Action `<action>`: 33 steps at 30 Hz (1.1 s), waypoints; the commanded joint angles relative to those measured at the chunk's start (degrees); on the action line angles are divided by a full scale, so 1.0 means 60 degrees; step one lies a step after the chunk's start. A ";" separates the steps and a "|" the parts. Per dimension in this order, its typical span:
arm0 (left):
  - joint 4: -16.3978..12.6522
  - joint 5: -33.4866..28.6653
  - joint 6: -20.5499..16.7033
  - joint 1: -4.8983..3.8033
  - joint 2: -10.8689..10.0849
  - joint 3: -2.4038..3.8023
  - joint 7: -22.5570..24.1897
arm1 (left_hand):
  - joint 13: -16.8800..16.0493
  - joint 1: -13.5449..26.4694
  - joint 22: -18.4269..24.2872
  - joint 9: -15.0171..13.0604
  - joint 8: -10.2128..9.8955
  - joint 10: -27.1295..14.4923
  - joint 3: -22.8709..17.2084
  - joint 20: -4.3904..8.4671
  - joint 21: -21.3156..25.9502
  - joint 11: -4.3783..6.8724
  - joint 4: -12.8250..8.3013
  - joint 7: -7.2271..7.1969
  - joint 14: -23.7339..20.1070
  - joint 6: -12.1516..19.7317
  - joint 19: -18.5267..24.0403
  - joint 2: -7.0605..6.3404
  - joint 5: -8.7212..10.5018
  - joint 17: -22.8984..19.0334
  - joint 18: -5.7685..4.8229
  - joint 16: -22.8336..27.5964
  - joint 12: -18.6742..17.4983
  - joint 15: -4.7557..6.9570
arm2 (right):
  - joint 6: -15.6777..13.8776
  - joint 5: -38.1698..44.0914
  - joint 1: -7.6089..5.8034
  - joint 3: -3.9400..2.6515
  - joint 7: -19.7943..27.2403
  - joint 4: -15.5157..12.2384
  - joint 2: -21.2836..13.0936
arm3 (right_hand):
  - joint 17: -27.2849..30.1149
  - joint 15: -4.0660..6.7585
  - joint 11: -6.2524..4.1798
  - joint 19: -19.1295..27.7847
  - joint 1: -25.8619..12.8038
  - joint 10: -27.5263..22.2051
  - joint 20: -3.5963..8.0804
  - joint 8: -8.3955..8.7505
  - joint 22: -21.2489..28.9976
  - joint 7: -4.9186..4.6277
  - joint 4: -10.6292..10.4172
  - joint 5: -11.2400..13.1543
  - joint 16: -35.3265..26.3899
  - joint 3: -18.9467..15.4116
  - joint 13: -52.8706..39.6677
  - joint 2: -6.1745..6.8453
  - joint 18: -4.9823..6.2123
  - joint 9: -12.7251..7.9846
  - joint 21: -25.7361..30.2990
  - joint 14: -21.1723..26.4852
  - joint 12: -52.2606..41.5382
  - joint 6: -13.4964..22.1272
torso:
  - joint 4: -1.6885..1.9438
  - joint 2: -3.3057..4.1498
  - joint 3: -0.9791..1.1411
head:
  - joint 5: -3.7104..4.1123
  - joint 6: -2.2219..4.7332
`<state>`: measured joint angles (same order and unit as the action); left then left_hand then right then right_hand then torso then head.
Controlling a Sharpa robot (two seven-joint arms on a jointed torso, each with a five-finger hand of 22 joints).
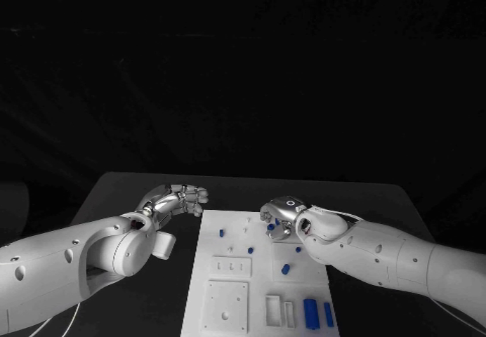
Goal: Assemble the parts on the task board
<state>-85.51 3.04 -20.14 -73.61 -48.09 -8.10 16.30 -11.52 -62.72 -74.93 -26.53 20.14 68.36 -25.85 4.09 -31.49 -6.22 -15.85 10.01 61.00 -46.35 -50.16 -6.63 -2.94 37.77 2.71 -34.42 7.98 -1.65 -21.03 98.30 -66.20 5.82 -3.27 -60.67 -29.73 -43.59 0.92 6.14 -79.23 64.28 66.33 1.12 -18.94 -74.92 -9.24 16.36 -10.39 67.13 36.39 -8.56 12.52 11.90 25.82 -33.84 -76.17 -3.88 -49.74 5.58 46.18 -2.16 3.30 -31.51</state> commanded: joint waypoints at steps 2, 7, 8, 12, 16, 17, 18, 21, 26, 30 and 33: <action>0.0007 0.0073 0.0159 -0.0017 0.0016 0.0008 0.0067 | -0.0015 0.0101 -0.0193 0.0004 -0.0051 -0.0035 0.0024 -0.0010 -0.0047 -0.0011 -0.0009 0.0035 -0.0082 0.0038 0.0063 0.0029 -0.0021 0.0013 0.0143 -0.0059 -0.0064 -0.0003 | 0.0055 0.0692 0.0005 0.0000 -0.0261 -0.0089 -0.0024 | 0.0019 -0.0089 -0.0001 -0.0099 0.0080 -0.0053 0.0110 0.0014 -0.0173 0.0009 -0.0005 0.0037 0.0070 0.0078 0.0014 0.0050 0.0516 -0.0003 -0.0044 0.0013 0.0020 -0.0064 | -0.0028 0.0094 0.0002 | -0.0032 0.0040; 0.0016 0.0074 0.0186 -0.0017 0.0025 0.0008 0.0049 | -0.0016 0.0102 -0.0193 0.0004 -0.0051 -0.0035 0.0023 -0.0010 -0.0048 -0.0011 -0.0009 0.0035 -0.0082 0.0037 0.0064 0.0028 -0.0021 0.0013 0.0143 -0.0060 -0.0065 -0.0003 | -0.0038 0.0944 0.0012 0.0000 -0.0435 -0.0094 -0.0051 | 0.0032 -0.0087 0.0001 -0.0107 0.0105 -0.0043 0.0102 0.0001 -0.0171 0.0016 -0.0017 0.0071 0.0092 0.0118 0.0021 0.0081 0.0516 0.0000 -0.0052 0.0016 0.0012 -0.0099 | -0.0036 0.0133 0.0019 | -0.0041 0.0094; 0.0016 0.0074 0.0188 -0.0017 0.0029 0.0007 0.0045 | -0.0017 0.0103 -0.0193 0.0004 -0.0052 -0.0035 0.0023 -0.0010 -0.0048 -0.0012 -0.0009 0.0035 -0.0083 0.0037 0.0064 0.0028 -0.0021 0.0013 0.0143 -0.0060 -0.0066 -0.0003 | 0.0029 0.0952 0.0013 0.0000 -0.0438 -0.0068 -0.0046 | 0.0080 -0.0091 0.0001 -0.0118 0.0187 -0.0032 0.0077 -0.0008 -0.0157 0.0028 -0.0075 0.0299 0.0141 0.0308 0.0047 0.0176 0.0516 -0.0003 -0.0059 0.0030 0.0006 -0.0154 | -0.0041 0.0150 0.0018 | -0.0045 0.0113; 0.0013 0.0074 0.0192 -0.0017 0.0032 0.0007 0.0033 | -0.0019 0.0108 -0.0192 0.0003 -0.0053 -0.0035 0.0023 -0.0011 -0.0050 -0.0012 -0.0008 0.0036 -0.0084 0.0037 0.0066 0.0026 -0.0020 0.0014 0.0142 -0.0060 -0.0069 -0.0003 | 0.0142 0.1025 0.0026 0.0006 -0.0477 -0.0065 -0.0032 | 0.0132 -0.0094 0.0005 -0.0125 0.0211 -0.0025 0.0063 -0.0005 -0.0154 0.0037 -0.0104 0.0360 0.0191 0.0445 0.0075 0.0203 0.0516 -0.0011 -0.0073 0.0042 0.0004 -0.0189 | -0.0051 0.0193 0.0014 | -0.0054 0.0148; 0.0016 0.0074 0.0191 -0.0017 0.0035 0.0007 0.0019 | -0.0023 0.0118 -0.0192 0.0002 -0.0056 -0.0035 0.0023 -0.0012 -0.0053 -0.0013 -0.0005 0.0038 -0.0086 0.0038 0.0067 0.0025 -0.0020 0.0014 0.0141 -0.0060 -0.0074 -0.0004 | 0.0176 0.1111 0.0032 0.0008 -0.0550 -0.0060 -0.0026 | 0.0184 -0.0099 0.0009 -0.0120 0.0261 -0.0021 0.0057 -0.0001 -0.0151 0.0059 -0.0106 0.0399 0.0234 0.0582 0.0103 0.0199 0.0516 -0.0019 -0.0083 0.0056 0.0004 -0.0217 | -0.0060 0.0217 0.0022 | -0.0055 0.0168; 0.0011 0.0074 0.0196 -0.0017 0.0032 0.0007 0.0019 | -0.0024 0.0120 -0.0192 0.0002 -0.0057 -0.0035 0.0023 -0.0012 -0.0054 -0.0014 -0.0004 0.0038 -0.0086 0.0039 0.0068 0.0024 -0.0020 0.0014 0.0141 -0.0060 -0.0075 -0.0004 | 0.0169 0.1163 0.0032 0.0009 -0.0571 -0.0055 -0.0026 | 0.0197 -0.0098 0.0009 -0.0119 0.0275 -0.0018 0.0056 -0.0003 -0.0151 0.0064 -0.0106 0.0405 0.0245 0.0618 0.0109 0.0199 0.0516 -0.0020 -0.0085 0.0059 0.0003 -0.0229 | -0.0064 0.0223 0.0025 | -0.0054 0.0173; 0.0009 0.0074 0.0203 -0.0017 0.0033 0.0007 0.0016 | -0.0025 0.0122 -0.0191 0.0002 -0.0058 -0.0035 0.0023 -0.0012 -0.0054 -0.0014 -0.0004 0.0039 -0.0086 0.0039 0.0068 0.0024 -0.0020 0.0014 0.0141 -0.0060 -0.0076 -0.0004 | 0.0176 0.1184 0.0032 0.0009 -0.0581 -0.0040 -0.0021 | 0.0204 -0.0099 0.0009 -0.0119 0.0280 -0.0017 0.0055 -0.0004 -0.0151 0.0067 -0.0107 0.0409 0.0251 0.0637 0.0113 0.0199 0.0516 -0.0020 -0.0087 0.0061 0.0003 -0.0236 | -0.0065 0.0226 0.0029 | -0.0054 0.0172; 0.0005 0.0074 0.0214 -0.0017 0.0037 0.0007 0.0010 | -0.0029 0.0132 -0.0191 0.0001 -0.0061 -0.0034 0.0022 -0.0013 -0.0057 -0.0014 0.0000 0.0040 -0.0087 0.0040 0.0069 0.0024 -0.0020 0.0015 0.0141 -0.0061 -0.0080 -0.0005 | 0.0162 0.1289 0.0034 0.0009 -0.0623 0.0012 -0.0013 | 0.0270 -0.0095 0.0005 -0.0114 0.0357 0.0018 0.0048 -0.0011 -0.0148 0.0090 -0.0119 0.0517 0.0299 0.0842 0.0138 0.0197 0.0516 -0.0024 -0.0098 0.0075 -0.0007 -0.0294 | -0.0067 0.0247 0.0024 | -0.0060 0.0184; -0.0008 0.0073 0.0225 -0.0017 0.0029 0.0007 0.0002 | -0.0037 0.0154 -0.0189 0.0000 -0.0068 -0.0031 0.0019 -0.0014 -0.0063 -0.0015 0.0012 0.0045 -0.0089 0.0044 0.0072 0.0031 -0.0020 0.0016 0.0140 -0.0062 -0.0089 -0.0006 | 0.0156 0.1342 0.0036 0.0010 -0.0634 0.0028 -0.0010 | 0.0376 -0.0078 -0.0013 -0.0114 0.0430 0.0100 0.0042 -0.0035 -0.0147 0.0122 -0.0163 0.0756 0.0373 0.1152 0.0167 0.0190 0.0516 -0.0027 -0.0123 0.0096 -0.0022 -0.0413 | -0.0069 0.0279 0.0017 | -0.0066 0.0214; -0.0017 0.0071 0.0231 -0.0018 0.0019 0.0007 -0.0009 | -0.0042 0.0165 -0.0188 0.0000 -0.0072 -0.0031 0.0016 -0.0014 -0.0066 -0.0015 0.0019 0.0046 -0.0090 0.0046 0.0074 0.0037 -0.0020 0.0017 0.0141 -0.0062 -0.0095 -0.0007 | 0.0156 0.1402 0.0037 0.0010 -0.0650 0.0033 -0.0010 | 0.0460 -0.0048 -0.0046 -0.0114 0.0424 0.0208 0.0039 -0.0085 -0.0150 0.0160 -0.0244 0.0971 0.0437 0.1363 0.0172 0.0131 0.0516 -0.0016 -0.0148 0.0109 -0.0046 -0.0576 | -0.0074 0.0295 0.0024 | -0.0077 0.0220; -0.0033 0.0071 0.0237 -0.0019 0.0005 0.0007 -0.0016 | -0.0044 0.0169 -0.0187 -0.0001 -0.0074 -0.0031 0.0015 -0.0014 -0.0067 -0.0015 0.0021 0.0047 -0.0091 0.0047 0.0075 0.0039 -0.0020 0.0017 0.0141 -0.0062 -0.0098 -0.0007 | 0.0138 0.1419 0.0038 0.0010 -0.0661 0.0035 -0.0014 | 0.0509 -0.0020 -0.0073 -0.0116 0.0430 0.0302 0.0044 -0.0105 -0.0150 0.0167 -0.0308 0.1156 0.0473 0.1506 0.0163 0.0087 0.0516 -0.0016 -0.0164 0.0118 -0.0069 -0.0661 | -0.0081 0.0308 0.0025 | -0.0084 0.0215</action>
<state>-85.49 3.20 -19.75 -73.63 -48.08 -8.10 16.02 -11.69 -62.49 -74.91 -26.53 19.93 68.37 -25.85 4.07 -31.71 -6.22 -15.85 10.01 61.01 -46.35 -50.17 -6.41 -2.94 37.81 2.73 -34.41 7.75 -1.65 -21.18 105.39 -66.20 5.74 -6.49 -60.64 -29.75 -40.59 0.60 5.74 -79.77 66.77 67.81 1.25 -19.28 -74.91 -8.24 14.45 -3.55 69.78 45.26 -7.68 13.35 11.42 25.70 -34.62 -75.75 -4.01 -54.04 5.14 47.91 -2.03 2.84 -30.20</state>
